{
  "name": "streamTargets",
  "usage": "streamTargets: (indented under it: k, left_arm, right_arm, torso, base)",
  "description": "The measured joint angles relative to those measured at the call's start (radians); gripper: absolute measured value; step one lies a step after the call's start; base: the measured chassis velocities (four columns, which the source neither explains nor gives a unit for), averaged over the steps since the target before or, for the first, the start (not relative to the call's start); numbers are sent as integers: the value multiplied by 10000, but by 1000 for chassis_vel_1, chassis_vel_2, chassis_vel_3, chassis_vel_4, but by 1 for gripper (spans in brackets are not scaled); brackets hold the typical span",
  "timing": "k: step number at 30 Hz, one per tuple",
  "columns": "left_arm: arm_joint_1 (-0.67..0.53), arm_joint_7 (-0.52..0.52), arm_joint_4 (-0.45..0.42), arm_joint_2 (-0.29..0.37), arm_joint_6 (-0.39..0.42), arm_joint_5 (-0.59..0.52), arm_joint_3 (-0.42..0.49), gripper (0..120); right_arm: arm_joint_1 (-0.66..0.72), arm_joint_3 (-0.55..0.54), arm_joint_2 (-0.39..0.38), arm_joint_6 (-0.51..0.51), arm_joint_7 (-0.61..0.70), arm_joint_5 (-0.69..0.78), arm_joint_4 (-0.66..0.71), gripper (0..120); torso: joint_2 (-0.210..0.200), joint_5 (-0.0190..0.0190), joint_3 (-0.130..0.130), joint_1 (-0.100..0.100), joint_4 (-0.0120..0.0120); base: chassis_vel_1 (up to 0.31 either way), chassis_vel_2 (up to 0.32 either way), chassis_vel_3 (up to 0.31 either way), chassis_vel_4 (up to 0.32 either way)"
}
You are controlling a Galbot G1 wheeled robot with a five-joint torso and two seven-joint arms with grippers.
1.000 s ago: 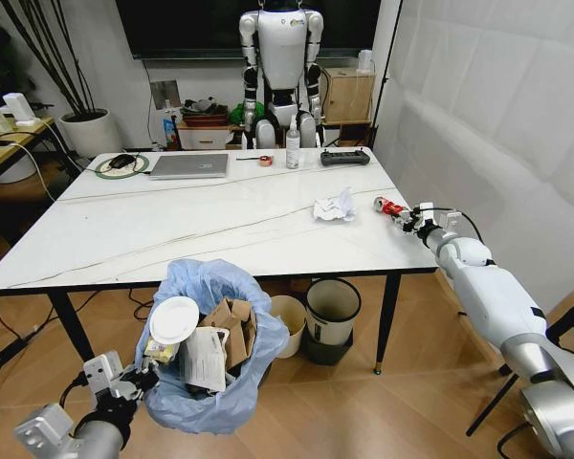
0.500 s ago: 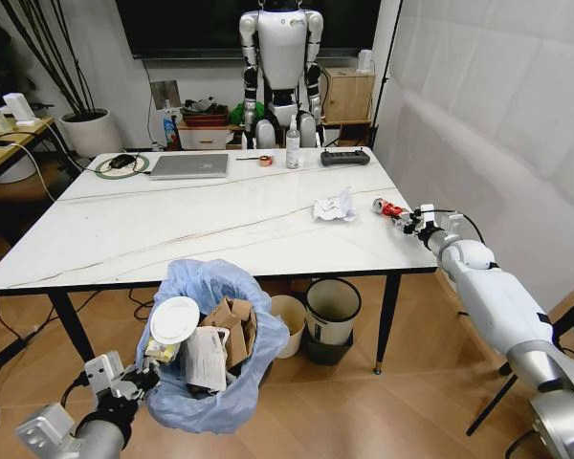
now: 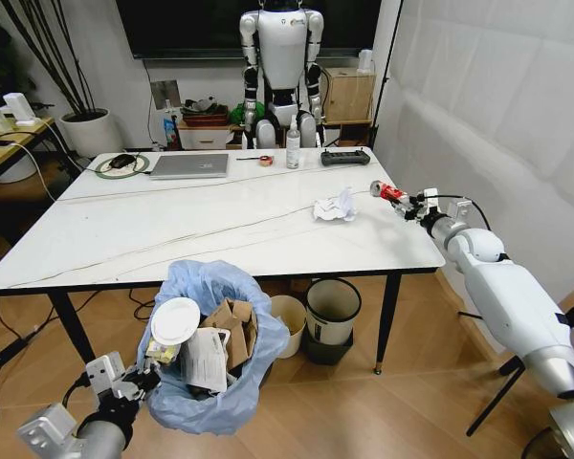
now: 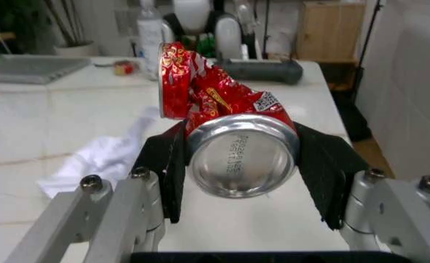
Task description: Pick up the trash bin and place the trash from the table into it.
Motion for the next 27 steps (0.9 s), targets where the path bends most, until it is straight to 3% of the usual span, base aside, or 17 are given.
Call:
streamTargets:
  k: [10, 14, 20, 27]
  left_arm:
    - [-74, -19, 67, 56, 25, -63, 13, 1]
    - [-46, -28, 2, 25, 48, -87, -45, 1]
    - [-38, -33, -62, -82, 53, -101, -112, 1]
    - [-133, -68, -65, -91, 67, -180, -203, 1]
  right_arm:
    - [-311, -545, -549, -352, 256, 1983, 3357, 47]
    - [11, -1482, -596, -328, 285, 2773, 5380, 47]
    - [522, -2791, -360, -139, 254, 3222, 6703, 47]
    - [803, -3889, -49, 117, 215, 3489, 7223, 47]
  torso:
    - [0, -3, -1, -1, 0]
    - [-1, -3, -2, -1, 1]
    - [-1, 0, -1, -1, 3]
    - [-1, -2, -1, 0, 1]
  base:
    - [0, 0, 0, 0]
    - [0, 0, 0, 0]
    - [0, 0, 0, 0]
    - [0, 0, 0, 0]
